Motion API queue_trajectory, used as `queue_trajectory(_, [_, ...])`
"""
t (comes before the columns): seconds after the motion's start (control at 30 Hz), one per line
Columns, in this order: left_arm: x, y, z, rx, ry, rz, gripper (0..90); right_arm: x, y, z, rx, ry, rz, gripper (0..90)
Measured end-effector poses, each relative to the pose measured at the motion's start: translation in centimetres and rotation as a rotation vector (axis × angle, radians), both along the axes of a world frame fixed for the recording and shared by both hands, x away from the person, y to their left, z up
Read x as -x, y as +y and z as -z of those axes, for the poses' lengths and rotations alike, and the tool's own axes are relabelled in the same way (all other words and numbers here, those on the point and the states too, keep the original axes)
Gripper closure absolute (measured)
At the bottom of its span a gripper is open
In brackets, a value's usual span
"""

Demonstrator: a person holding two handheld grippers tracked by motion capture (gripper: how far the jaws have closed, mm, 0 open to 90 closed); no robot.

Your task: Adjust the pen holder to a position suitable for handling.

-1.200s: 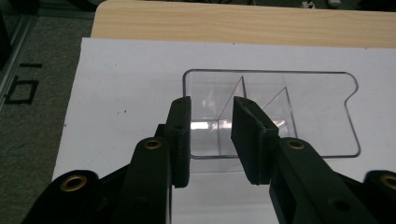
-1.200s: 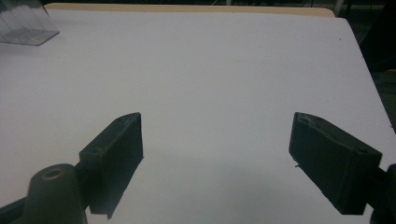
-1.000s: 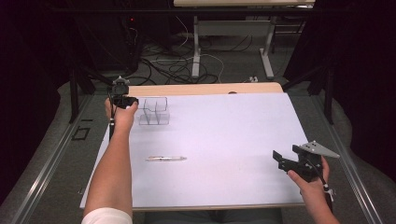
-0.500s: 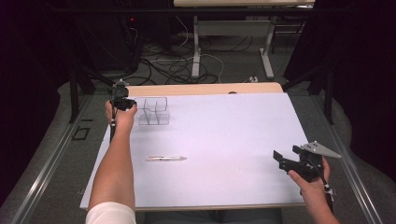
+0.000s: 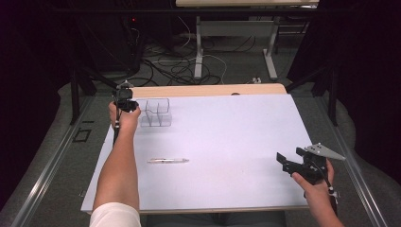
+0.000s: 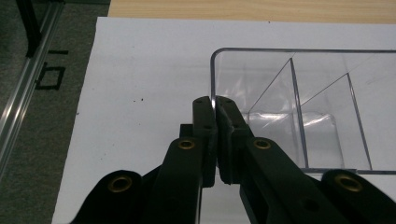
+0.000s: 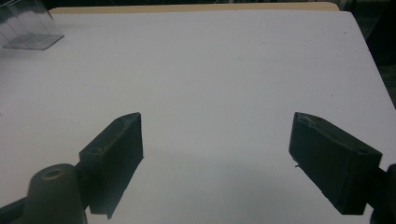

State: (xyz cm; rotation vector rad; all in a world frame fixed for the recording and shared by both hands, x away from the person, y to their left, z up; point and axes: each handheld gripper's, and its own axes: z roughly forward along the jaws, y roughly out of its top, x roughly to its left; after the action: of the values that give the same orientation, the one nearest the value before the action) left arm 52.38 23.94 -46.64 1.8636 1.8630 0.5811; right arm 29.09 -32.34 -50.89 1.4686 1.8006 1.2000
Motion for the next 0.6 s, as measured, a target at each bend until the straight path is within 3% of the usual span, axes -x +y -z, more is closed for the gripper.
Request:
queue_trajectory(0.13, [0.05,0.14,-0.12,0.033,0.016,-0.019,89.0,-0.05,0.02,0.06,-0.001,-0.002,0.001,17.2])
queue_trajectory(0.33, [0.25,-0.04,-0.31,0.057,0.023,-0.050,89.2,-0.05,0.14,0.03,0.006,0.009,-0.001,17.3])
queue_trajectory(0.4, [0.33,-0.25,-0.38,0.053,0.021,-0.057,89.2,-0.16,0.26,0.15,0.002,-0.008,-0.002,17.2])
queue_trajectory(0.6, [0.63,-0.82,-0.50,0.066,0.028,-0.049,89.3,-0.14,0.22,0.14,0.002,0.007,-0.004,17.3])
